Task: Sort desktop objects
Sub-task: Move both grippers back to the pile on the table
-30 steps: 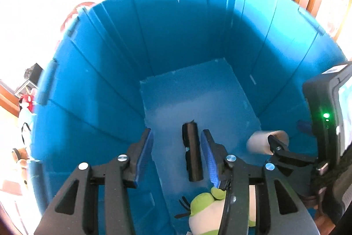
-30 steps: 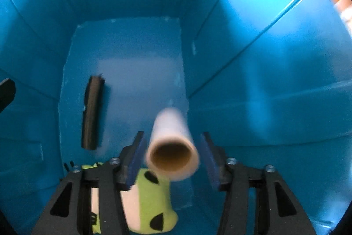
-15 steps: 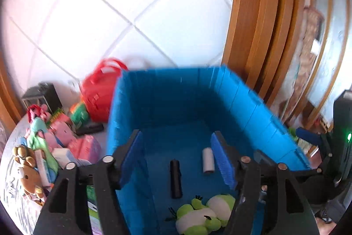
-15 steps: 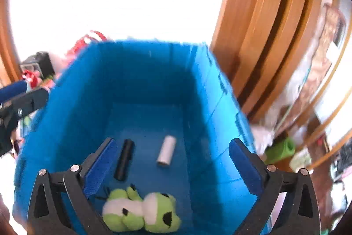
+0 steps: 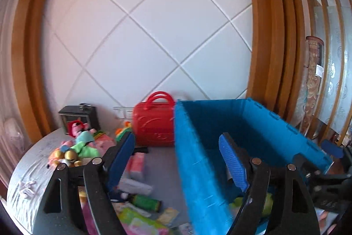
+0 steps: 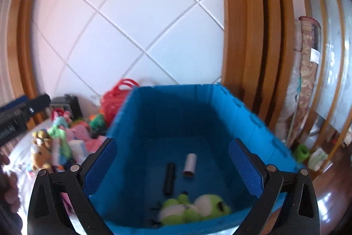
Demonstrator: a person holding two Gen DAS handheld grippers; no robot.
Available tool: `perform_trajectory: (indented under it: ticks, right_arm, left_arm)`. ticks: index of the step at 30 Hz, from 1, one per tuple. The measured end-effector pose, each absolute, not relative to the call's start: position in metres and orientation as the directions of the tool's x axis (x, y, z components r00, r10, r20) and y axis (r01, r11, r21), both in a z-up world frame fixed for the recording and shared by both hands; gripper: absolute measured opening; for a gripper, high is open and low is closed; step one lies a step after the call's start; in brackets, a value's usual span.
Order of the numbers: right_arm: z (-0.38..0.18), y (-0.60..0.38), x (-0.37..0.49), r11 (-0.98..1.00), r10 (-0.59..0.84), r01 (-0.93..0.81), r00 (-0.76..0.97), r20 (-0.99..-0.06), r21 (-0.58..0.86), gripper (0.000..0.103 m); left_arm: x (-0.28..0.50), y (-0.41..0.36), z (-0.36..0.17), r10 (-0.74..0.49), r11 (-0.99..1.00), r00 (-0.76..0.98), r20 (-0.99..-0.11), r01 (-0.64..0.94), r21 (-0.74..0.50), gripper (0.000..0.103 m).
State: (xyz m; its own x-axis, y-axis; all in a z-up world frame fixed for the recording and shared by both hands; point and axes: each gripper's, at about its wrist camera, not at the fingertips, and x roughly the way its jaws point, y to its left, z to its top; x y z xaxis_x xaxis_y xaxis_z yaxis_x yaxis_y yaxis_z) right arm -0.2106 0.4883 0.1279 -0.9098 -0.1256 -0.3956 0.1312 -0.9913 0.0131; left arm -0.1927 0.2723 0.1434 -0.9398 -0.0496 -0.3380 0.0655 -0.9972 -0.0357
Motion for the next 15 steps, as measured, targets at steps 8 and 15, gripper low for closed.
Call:
perform_trajectory:
  ticks: [8, 15]
  right_arm:
    - [0.119, 0.401, -0.141, -0.994, -0.11, 0.11, -0.947, -0.301, 0.018, 0.103]
    - [0.085, 0.339, -0.11, -0.993, -0.122, 0.115, -0.92, -0.373, 0.042, 0.103]
  left_arm:
    - [-0.139, 0.178, 0.11, -0.094, -0.992, -0.917, -0.389, 0.12, -0.044, 0.079]
    - [-0.107, 0.113, 0.077, -0.133, -0.988, -0.885, -0.446, 0.155, -0.013, 0.079]
